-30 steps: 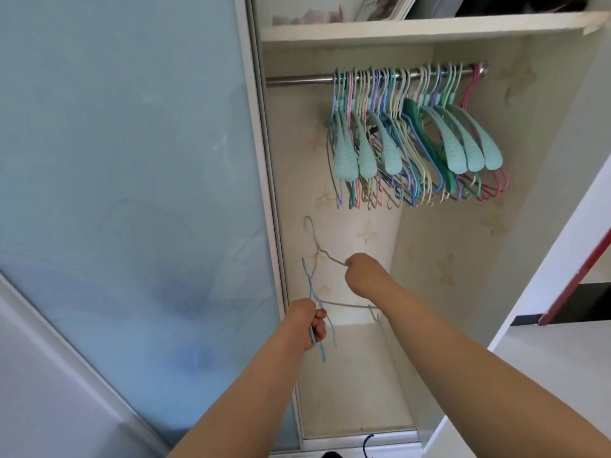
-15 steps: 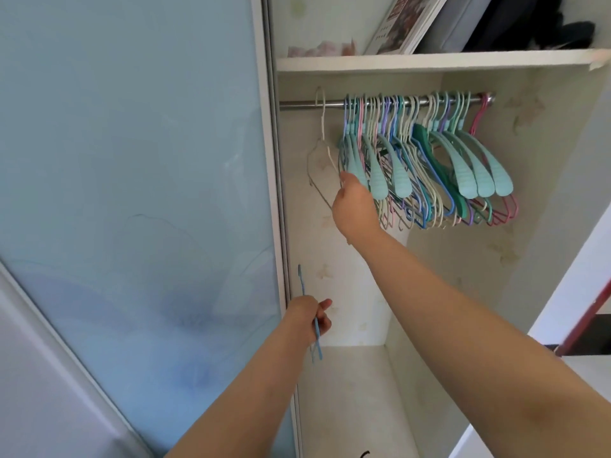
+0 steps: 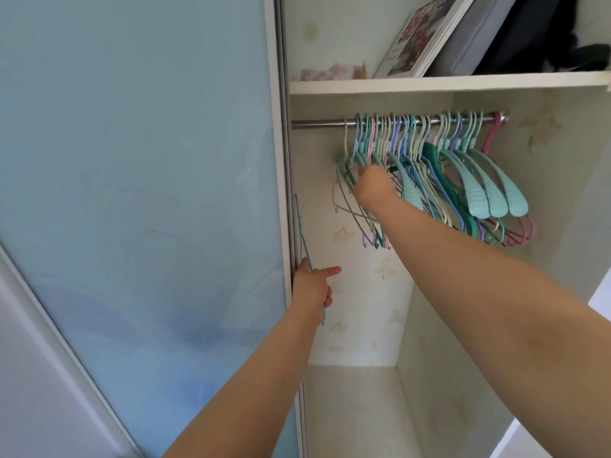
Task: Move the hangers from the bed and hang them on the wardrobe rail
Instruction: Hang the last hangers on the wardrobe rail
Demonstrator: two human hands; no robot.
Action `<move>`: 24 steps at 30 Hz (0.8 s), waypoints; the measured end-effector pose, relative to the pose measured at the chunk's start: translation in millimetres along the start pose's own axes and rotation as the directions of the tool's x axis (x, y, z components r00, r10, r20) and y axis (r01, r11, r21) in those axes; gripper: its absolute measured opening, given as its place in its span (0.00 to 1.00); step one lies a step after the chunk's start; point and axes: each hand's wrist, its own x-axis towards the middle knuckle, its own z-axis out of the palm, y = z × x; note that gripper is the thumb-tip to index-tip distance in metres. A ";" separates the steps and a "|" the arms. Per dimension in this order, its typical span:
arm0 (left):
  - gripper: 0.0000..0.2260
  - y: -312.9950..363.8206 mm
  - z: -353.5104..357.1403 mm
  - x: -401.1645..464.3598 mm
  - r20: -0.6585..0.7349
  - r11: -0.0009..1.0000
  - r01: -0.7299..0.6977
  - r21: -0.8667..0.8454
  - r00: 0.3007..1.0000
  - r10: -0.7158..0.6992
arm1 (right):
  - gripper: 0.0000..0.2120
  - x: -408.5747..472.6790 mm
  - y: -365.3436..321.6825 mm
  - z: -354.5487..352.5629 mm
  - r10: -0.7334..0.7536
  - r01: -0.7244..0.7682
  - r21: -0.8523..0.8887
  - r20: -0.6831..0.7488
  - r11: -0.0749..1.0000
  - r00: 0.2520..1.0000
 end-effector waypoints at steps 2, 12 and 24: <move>0.29 11.3 6.0 -0.8 0.008 0.999 -0.028 -0.041 1.000 0.029 | 0.15 0.3 9.8 -0.3 0.003 -0.003 -0.003 -0.021 1.000 1.000; 0.32 61.5 44.0 8.1 0.014 0.984 -0.177 -0.019 0.984 0.177 | 0.25 -4.4 39.1 1.7 0.025 -0.045 0.364 0.060 0.930 0.998; 0.28 127.4 71.3 54.0 0.071 0.961 -0.227 0.160 0.973 0.218 | 0.19 -24.7 55.0 -3.7 -0.059 -0.007 0.368 0.168 0.930 0.984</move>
